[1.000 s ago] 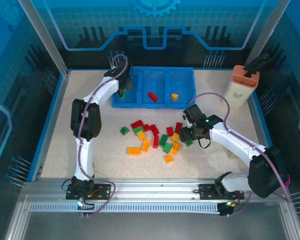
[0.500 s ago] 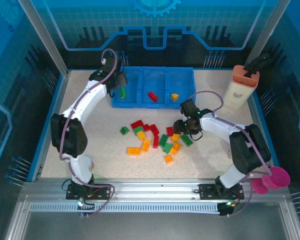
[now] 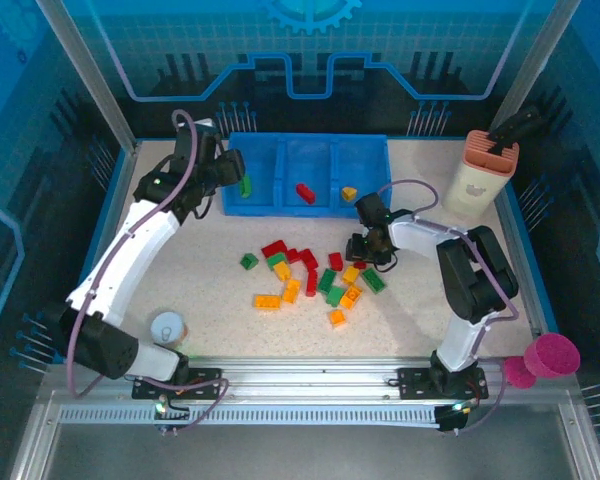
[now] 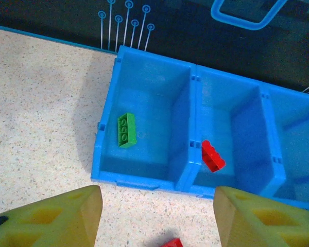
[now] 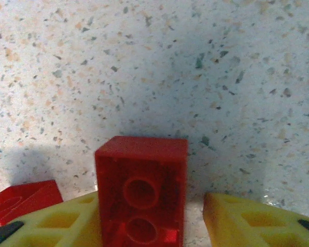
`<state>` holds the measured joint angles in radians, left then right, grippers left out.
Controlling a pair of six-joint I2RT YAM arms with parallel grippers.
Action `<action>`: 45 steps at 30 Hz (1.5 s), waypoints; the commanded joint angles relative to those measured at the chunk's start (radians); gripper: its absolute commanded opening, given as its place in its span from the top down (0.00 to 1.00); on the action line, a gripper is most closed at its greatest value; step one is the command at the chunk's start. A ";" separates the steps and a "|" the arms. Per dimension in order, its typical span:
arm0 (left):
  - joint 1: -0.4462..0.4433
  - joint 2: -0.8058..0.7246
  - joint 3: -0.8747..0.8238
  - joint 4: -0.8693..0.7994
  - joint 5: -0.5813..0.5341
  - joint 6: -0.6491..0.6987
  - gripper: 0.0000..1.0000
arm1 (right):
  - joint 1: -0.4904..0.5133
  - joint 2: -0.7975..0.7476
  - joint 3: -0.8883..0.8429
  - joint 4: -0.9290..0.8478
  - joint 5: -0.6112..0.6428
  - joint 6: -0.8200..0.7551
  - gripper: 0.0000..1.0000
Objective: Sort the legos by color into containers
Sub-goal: Pick up the lego from the center of the table, then place the lego in the container.
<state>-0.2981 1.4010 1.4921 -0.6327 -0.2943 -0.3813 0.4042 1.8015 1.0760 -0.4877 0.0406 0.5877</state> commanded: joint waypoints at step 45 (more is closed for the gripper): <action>-0.093 -0.118 -0.731 0.132 0.135 -0.519 0.33 | 0.118 0.671 1.267 -0.295 0.172 -0.508 0.71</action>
<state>-0.3759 1.2629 0.7799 -0.5331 -0.1238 -0.8555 0.5224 2.4710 2.3039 -0.7708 0.2279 0.0772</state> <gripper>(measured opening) 0.663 0.321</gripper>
